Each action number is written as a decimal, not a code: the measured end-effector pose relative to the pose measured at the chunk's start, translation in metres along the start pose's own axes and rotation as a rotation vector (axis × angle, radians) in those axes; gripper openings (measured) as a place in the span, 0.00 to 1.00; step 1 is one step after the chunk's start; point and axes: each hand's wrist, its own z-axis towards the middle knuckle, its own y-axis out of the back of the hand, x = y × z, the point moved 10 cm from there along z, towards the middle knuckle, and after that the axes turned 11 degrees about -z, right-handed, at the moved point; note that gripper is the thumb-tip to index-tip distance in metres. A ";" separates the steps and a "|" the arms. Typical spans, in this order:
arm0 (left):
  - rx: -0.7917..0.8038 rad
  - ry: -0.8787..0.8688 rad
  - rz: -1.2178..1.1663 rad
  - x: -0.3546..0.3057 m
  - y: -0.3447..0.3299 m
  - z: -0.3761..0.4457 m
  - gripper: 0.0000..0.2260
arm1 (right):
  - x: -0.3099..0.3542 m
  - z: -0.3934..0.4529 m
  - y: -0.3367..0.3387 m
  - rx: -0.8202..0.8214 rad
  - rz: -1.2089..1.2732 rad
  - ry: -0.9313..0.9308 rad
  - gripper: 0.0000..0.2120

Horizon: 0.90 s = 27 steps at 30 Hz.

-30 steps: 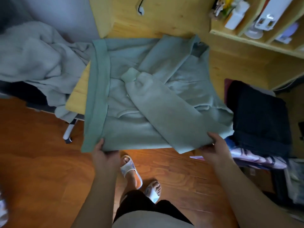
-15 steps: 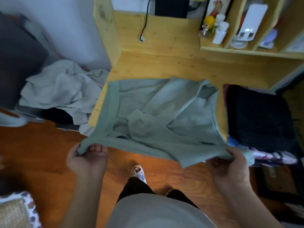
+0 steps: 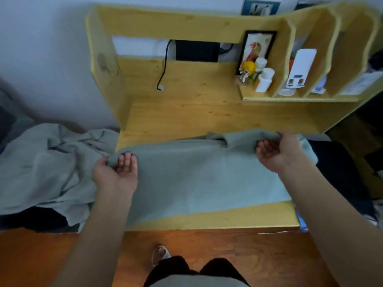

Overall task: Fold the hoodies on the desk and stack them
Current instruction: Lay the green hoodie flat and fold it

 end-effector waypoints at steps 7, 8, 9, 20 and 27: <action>0.479 -0.336 1.343 0.090 -0.027 0.086 0.25 | -0.040 0.151 -0.057 0.031 -1.265 0.276 0.19; 0.574 -0.527 1.774 0.108 -0.017 0.083 0.26 | -0.059 0.164 -0.056 0.026 -1.586 0.393 0.26; 0.630 -0.735 2.106 0.122 -0.010 0.072 0.27 | -0.077 0.167 -0.055 0.039 -1.783 0.494 0.31; 0.601 -0.865 2.332 0.153 -0.037 0.048 0.29 | -0.039 0.164 -0.097 -0.091 -1.859 1.147 0.34; 0.532 -0.947 2.617 0.097 -0.060 0.158 0.18 | -0.005 0.179 -0.109 -0.014 -1.861 1.396 0.09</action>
